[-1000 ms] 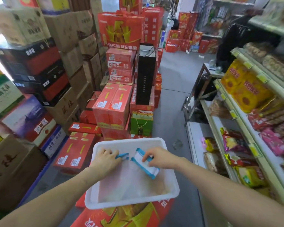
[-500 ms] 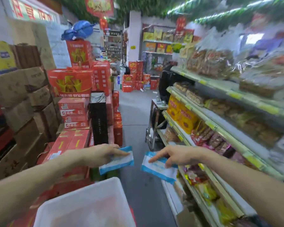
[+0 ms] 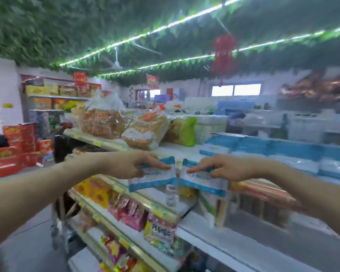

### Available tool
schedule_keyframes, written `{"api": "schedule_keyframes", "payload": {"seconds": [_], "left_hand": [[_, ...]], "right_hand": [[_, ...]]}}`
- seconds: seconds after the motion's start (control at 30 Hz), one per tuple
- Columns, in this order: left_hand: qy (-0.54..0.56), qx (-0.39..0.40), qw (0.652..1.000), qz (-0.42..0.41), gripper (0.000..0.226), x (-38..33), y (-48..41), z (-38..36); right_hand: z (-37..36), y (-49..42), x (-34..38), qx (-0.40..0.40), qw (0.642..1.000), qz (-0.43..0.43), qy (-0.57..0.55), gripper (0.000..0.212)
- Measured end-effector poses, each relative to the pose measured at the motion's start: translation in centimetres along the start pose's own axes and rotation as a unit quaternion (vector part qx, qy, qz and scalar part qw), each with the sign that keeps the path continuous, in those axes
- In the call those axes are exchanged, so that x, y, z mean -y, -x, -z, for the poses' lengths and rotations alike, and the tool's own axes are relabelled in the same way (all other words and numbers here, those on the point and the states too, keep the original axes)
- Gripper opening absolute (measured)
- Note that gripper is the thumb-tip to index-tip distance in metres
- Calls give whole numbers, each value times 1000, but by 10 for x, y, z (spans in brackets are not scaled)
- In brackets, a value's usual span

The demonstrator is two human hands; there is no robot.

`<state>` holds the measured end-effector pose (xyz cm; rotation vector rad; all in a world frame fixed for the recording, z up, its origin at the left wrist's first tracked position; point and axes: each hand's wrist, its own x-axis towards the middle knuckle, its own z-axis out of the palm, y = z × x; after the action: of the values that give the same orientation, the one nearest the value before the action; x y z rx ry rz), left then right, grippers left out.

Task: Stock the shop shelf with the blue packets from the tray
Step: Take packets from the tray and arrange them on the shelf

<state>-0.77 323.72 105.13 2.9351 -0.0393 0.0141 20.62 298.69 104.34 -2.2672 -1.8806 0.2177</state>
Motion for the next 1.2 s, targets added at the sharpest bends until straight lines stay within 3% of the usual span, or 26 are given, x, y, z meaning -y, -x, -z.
{"api": "schedule_keyframes", "payload": {"seconds": [0.33,0.57,0.87,1.0,1.2], "left_hand": [[-26,7,980,-197,74,-173,-217,12],[-12,-14,968,-249,76,-228,-301,6],[-23,-45,976,-212,86,-219,-351,11],[-15,-52,978,-203,88,-213,-363,13],[-4,-33,974,-222,83,-236,-383,3]], "right_hand": [[82,221,-121,-95,972,-216,-8,59],[98,308,-215,-61,941,-322,79,66],[95,265,-295,-48,955,-261,131,51],[85,260,-306,-29,924,-216,314,54],[76,277,-317,-38,914,-221,339,57]]}}
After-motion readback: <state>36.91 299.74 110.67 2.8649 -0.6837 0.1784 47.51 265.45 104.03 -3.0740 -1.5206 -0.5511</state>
